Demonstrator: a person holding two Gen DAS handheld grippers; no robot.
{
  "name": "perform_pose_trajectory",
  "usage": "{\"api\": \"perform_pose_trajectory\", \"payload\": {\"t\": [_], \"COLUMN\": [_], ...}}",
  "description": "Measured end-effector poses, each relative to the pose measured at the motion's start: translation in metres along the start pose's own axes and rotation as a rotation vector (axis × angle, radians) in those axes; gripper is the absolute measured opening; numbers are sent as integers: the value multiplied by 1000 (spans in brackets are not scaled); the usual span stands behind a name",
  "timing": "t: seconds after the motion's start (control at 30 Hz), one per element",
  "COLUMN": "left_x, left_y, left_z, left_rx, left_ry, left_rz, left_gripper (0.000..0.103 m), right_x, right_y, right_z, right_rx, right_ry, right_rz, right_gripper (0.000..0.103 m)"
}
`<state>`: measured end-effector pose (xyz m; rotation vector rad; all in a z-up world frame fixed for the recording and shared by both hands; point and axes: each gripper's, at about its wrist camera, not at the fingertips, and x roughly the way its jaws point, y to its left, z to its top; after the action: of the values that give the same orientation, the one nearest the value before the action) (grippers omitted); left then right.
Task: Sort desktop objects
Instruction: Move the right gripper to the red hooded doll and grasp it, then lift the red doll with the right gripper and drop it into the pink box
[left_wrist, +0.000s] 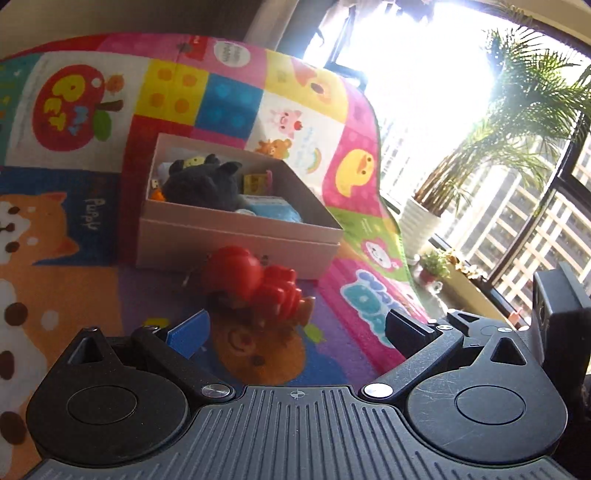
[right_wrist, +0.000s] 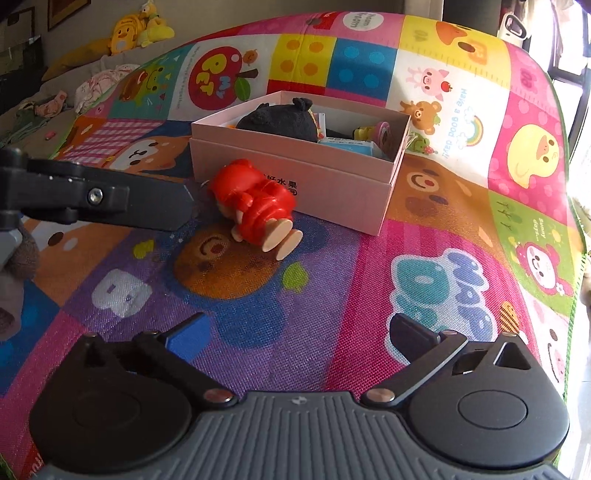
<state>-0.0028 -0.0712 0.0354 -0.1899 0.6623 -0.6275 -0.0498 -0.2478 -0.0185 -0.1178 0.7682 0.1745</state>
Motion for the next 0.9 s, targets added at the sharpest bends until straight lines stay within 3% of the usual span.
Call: {"api": "perform_pose_trajectory", "payload": {"t": [0.2, 0.3, 0.47, 0.6, 0.77, 0.83, 0.9], "left_x": [-11, -14, -11, -9, -10, -9, -10], "left_y": [39, 38, 32, 29, 29, 29, 29], "left_z": [-22, -30, -35, -36, -37, -37, -37], "left_rx": [-28, 58, 114, 120, 116, 117, 117], "left_ry": [72, 88, 105, 103, 100, 100, 100], "left_rz": [295, 385, 390, 396, 394, 395, 395], "left_gripper": [103, 103, 103, 103, 103, 103, 103], "right_x": [1, 14, 42, 59, 35, 20, 12], "right_y": [13, 19, 22, 20, 20, 27, 33], "right_z": [18, 32, 56, 64, 55, 53, 53], "right_rx": [-100, -153, -119, -27, 44, 8, -21], "right_ry": [-69, -92, -51, 40, 90, 56, 19], "right_rz": [-6, -27, 45, 98, 254, 250, 211], "right_gripper": [103, 102, 87, 68, 68, 69, 80]}}
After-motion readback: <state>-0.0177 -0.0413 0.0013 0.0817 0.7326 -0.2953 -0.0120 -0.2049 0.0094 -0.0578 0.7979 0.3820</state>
